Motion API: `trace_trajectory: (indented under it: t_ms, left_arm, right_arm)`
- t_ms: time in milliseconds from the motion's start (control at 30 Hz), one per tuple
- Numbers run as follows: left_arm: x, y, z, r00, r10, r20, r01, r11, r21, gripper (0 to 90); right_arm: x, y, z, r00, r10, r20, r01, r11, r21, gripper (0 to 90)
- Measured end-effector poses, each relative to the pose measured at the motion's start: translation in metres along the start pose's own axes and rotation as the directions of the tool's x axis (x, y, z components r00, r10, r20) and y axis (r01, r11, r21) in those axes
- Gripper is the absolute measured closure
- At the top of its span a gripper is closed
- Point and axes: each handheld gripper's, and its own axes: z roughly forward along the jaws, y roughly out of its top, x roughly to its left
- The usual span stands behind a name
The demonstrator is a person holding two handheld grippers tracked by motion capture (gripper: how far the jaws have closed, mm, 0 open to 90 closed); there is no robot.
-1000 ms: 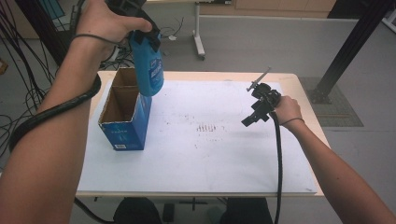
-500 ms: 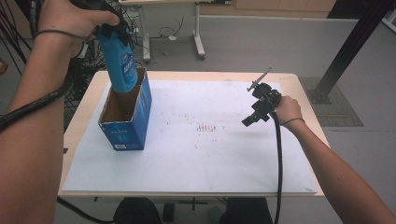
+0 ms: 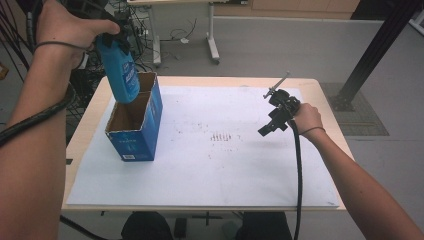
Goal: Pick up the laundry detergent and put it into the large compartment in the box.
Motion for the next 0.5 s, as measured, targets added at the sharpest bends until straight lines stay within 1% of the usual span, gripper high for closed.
trace_trajectory:
  t_ms: [100,167,333,500]
  left_arm:
    - [0.005,-0.003,0.007,0.9999,-0.009,0.006,0.009,0.9999,0.012,37.8]
    - [0.008,-0.006,0.012,0.9997,-0.025,0.010,0.024,0.9995,0.017,37.8]
    - [0.014,-0.012,0.023,0.9994,-0.032,0.009,0.032,0.9988,0.036,37.8]
    - [0.019,-0.018,0.034,0.9990,-0.041,0.017,0.040,0.9978,0.053,37.8]
  right_arm:
    - [0.000,-0.001,-0.001,1.0000,0.003,0.001,-0.003,1.000,-0.003,3.1]
    - [0.000,-0.001,-0.001,1.0000,0.002,0.003,-0.002,1.000,-0.001,3.1]
    - [0.000,-0.002,-0.002,1.0000,0.001,0.007,-0.001,1.000,0.003,3.1]
    - [0.001,-0.001,-0.003,0.9999,0.001,0.011,-0.001,1.000,0.003,3.1]
